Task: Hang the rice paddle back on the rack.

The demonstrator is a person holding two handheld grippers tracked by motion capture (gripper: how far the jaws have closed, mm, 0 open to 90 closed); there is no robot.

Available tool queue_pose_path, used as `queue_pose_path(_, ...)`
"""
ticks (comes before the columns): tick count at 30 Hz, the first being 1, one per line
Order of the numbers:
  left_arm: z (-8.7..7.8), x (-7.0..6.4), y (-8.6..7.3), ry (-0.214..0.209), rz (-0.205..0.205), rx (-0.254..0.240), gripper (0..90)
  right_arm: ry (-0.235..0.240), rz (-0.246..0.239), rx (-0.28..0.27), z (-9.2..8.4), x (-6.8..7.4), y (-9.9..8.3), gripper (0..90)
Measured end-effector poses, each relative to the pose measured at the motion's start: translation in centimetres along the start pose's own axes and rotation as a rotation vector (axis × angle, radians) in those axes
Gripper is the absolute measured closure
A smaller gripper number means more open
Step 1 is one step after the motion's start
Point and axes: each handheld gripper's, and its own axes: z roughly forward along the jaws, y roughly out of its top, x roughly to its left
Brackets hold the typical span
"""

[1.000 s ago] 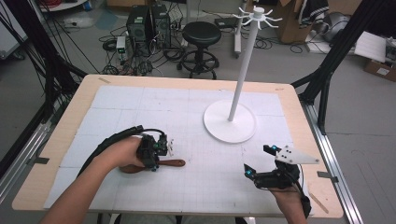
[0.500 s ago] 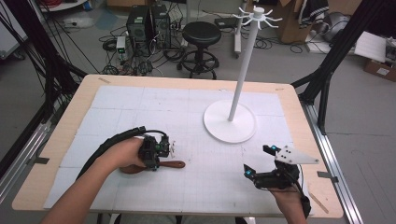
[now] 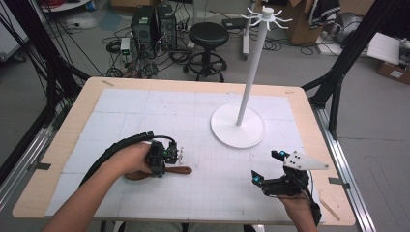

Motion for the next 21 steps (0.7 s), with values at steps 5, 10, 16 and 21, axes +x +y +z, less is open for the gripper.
queue_pose_path(5,-0.1,-0.4,0.2,0.025,0.016,0.009,75.4,-0.001,0.004,0.002,0.0,0.0,0.0,0.5)
queue_pose_path(10,-0.1,-0.3,0.2,0.009,0.013,-0.013,76.0,-0.001,0.002,0.003,0.0,-0.1,-0.1,0.5)
queue_pose_path(16,-0.6,-0.5,0.3,-0.007,0.001,-0.054,76.2,-0.002,0.013,-0.001,-0.1,-0.2,-0.1,0.5)
queue_pose_path(21,-1.6,-0.4,-0.1,0.000,-0.011,-0.104,76.2,-0.002,0.010,0.000,-0.1,-0.2,-0.1,0.5)
